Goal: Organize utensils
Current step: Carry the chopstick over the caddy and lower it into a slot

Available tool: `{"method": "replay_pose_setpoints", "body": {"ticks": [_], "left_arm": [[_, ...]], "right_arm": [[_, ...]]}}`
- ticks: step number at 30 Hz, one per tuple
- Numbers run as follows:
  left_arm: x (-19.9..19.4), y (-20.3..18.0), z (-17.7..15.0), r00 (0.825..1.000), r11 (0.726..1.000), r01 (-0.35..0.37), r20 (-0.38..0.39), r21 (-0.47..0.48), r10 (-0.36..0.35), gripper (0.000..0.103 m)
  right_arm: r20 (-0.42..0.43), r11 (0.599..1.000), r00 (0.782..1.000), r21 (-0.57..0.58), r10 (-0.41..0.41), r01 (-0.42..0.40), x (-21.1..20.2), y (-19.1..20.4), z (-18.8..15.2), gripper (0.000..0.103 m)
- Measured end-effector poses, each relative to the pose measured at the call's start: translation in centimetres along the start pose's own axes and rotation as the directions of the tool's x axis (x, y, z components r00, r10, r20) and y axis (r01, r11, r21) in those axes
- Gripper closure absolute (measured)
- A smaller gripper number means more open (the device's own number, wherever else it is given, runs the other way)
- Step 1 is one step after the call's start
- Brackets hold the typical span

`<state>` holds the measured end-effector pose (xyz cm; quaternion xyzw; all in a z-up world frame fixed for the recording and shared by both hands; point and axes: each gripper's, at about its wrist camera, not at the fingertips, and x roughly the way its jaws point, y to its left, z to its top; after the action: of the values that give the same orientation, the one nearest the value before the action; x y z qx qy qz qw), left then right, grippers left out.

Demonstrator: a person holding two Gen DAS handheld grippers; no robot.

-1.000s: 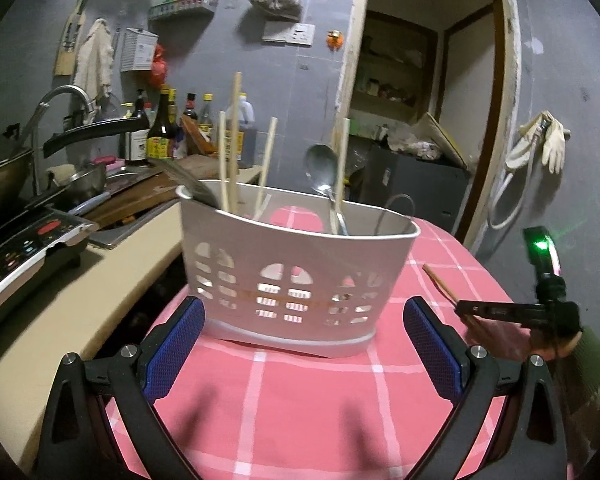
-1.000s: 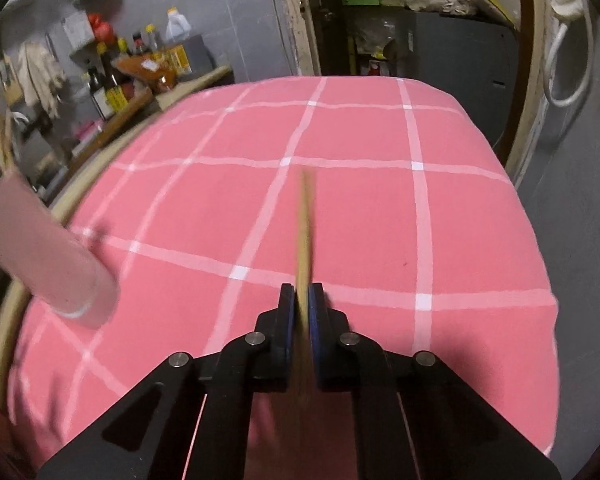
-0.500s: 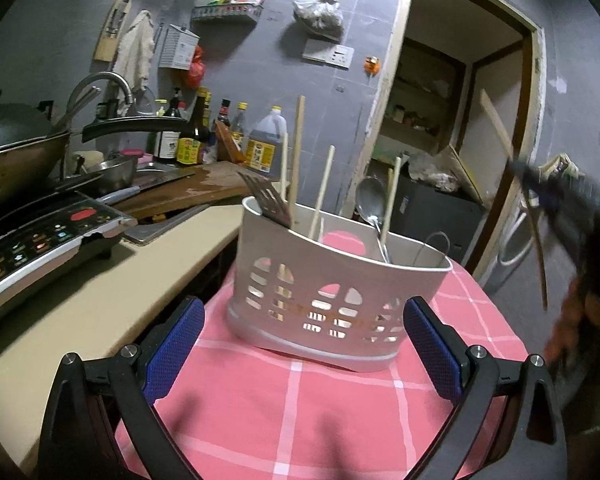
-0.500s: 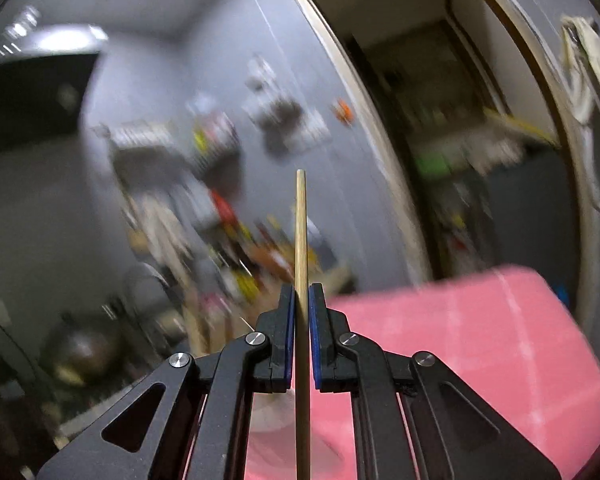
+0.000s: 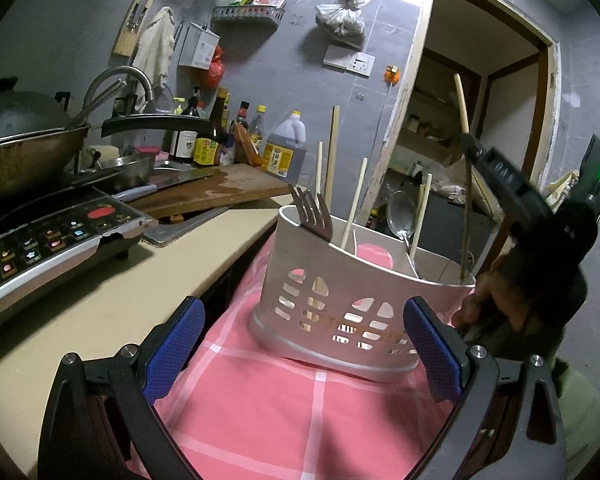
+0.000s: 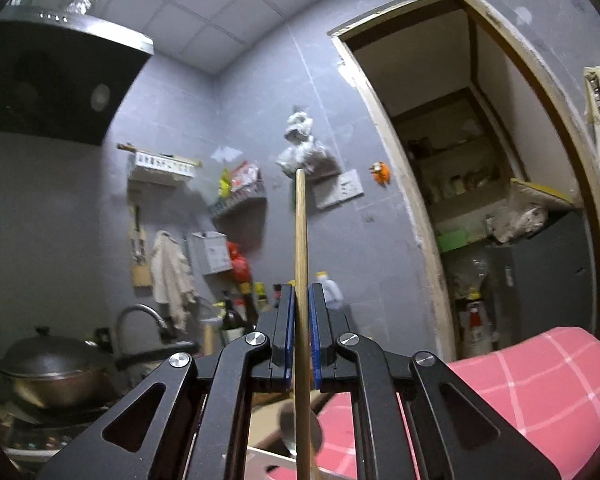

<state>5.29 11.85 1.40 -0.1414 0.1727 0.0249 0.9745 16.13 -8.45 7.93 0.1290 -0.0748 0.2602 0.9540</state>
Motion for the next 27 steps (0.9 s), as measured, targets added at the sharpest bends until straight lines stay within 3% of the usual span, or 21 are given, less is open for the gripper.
{"method": "replay_pose_setpoints", "body": {"ticks": [6, 22, 27], "left_arm": [[0.5, -0.6, 0.5, 1.0, 1.0, -0.012, 0.008, 0.026, 0.011, 0.006], [-0.1, -0.9, 1.9, 0.998, 0.999, -0.028, 0.058, 0.034, 0.026, 0.005], [-0.5, -1.4, 1.9, 0.998, 0.999, 0.0, 0.06, 0.046, -0.003, 0.005]], "right_arm": [[-0.011, 1.0, 1.0, -0.002, -0.029, 0.029, 0.1, -0.8, -1.3, 0.098], [-0.101, 1.0, 0.995, 0.022, 0.017, -0.015, -1.4, -1.6, -2.0, 0.095], [-0.126, 1.0, 0.992, -0.008, 0.004, -0.005, -3.9, -1.3, -0.5, 0.067]]}}
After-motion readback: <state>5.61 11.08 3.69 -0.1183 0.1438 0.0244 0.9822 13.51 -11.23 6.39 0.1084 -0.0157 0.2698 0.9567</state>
